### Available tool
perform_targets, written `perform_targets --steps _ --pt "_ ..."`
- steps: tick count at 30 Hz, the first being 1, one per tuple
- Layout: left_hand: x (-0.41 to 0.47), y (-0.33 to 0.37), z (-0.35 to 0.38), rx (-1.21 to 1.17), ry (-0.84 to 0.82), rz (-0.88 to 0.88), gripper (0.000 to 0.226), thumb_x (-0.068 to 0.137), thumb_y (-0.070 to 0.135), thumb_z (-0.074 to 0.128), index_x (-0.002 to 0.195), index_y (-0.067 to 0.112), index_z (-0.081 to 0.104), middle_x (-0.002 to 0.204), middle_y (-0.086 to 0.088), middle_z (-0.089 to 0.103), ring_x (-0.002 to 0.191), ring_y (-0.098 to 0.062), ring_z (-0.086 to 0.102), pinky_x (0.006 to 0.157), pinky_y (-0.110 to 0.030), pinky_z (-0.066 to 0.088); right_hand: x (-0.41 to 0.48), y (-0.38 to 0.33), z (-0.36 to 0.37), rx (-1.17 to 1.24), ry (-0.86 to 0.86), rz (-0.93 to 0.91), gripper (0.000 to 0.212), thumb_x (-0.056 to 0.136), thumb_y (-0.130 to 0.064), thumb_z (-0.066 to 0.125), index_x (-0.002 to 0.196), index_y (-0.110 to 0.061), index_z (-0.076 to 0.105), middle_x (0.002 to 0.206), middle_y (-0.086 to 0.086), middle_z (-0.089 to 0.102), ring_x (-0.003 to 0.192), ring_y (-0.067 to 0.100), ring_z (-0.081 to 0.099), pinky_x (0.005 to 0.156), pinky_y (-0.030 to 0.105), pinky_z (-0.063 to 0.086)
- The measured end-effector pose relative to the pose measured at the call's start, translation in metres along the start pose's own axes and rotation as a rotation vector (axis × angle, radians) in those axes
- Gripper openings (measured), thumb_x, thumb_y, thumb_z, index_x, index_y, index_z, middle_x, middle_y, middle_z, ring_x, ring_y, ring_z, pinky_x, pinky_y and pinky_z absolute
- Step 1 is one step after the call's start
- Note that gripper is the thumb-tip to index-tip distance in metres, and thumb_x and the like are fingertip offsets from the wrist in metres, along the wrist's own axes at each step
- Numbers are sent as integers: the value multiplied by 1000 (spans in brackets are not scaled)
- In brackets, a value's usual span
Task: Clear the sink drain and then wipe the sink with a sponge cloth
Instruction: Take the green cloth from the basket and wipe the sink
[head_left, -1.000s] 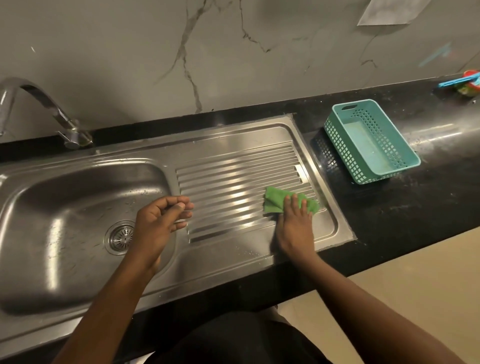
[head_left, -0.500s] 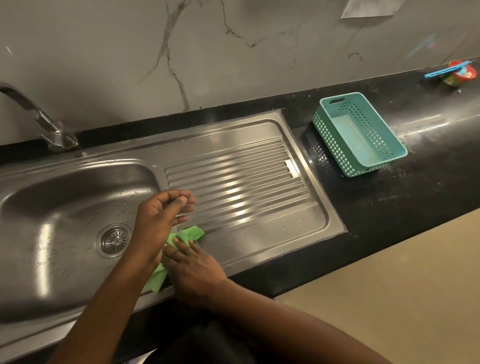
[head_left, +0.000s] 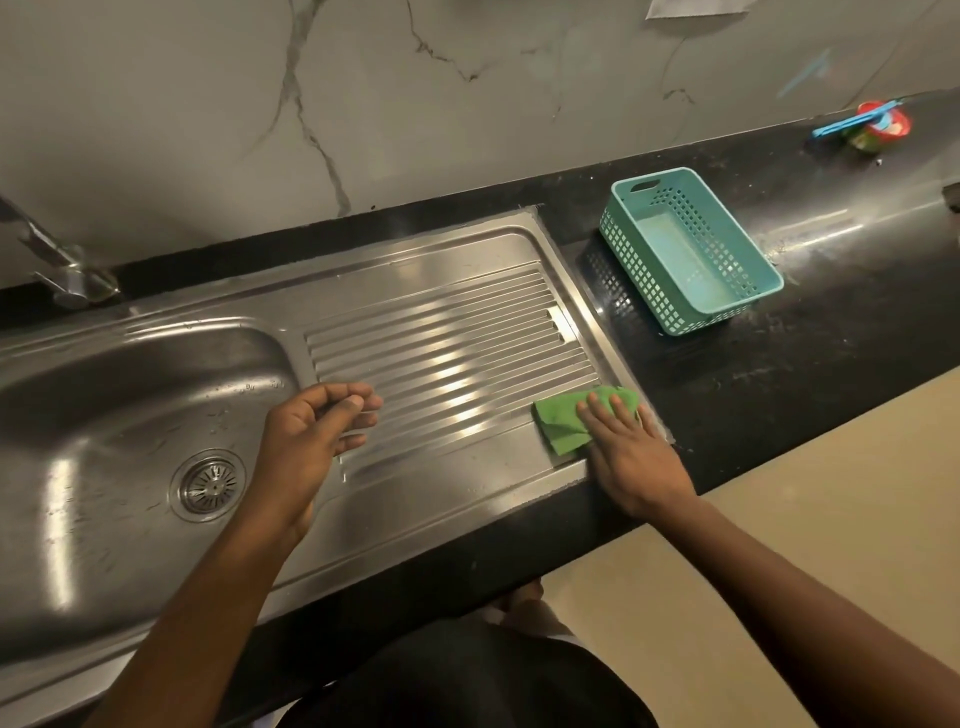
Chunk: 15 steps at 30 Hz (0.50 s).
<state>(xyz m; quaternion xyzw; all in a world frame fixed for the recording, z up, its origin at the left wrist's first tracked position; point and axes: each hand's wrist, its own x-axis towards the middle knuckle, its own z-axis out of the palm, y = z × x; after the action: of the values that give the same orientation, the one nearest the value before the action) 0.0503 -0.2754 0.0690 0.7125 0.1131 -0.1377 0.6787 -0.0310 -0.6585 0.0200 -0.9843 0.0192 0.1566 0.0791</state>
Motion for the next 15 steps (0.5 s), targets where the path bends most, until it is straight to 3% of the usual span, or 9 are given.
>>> perform_targets --steps 6,10,13,15 --pt "-1 -5 -11 -23 -3 8 20 105 11 60 116 11 76 109 -8 83 100 -23 78 84 -34 58 -23 -63 24 182 108 148 58 109 -37 31 164 -19 22 172 4 13 160 25 1 129 41 -3" --pt "1 -5 -10 -37 -14 -3 20 105 9 59 117 9 75 107 -8 83 98 -22 78 84 -33 58 -34 -150 46 210 56 -32 61 104 -33 39 163 -18 29 171 6 15 160 32 2 129 44 -5" --pt "3 -1 -6 -40 -31 -1 19 105 9 59 113 11 76 106 -6 83 95 -18 77 80 -29 59 -33 -218 63 207 -42 -256 63 103 -36 37 163 -19 27 173 7 14 160 33 -3 125 45 -14" --pt "4 0 -5 -35 -44 -1 18 105 9 59 113 12 76 107 -6 83 95 -18 77 77 -26 58 -31 -248 67 184 -98 -372 63 102 -36 39 162 -19 27 173 7 14 160 34 -2 126 48 -10"
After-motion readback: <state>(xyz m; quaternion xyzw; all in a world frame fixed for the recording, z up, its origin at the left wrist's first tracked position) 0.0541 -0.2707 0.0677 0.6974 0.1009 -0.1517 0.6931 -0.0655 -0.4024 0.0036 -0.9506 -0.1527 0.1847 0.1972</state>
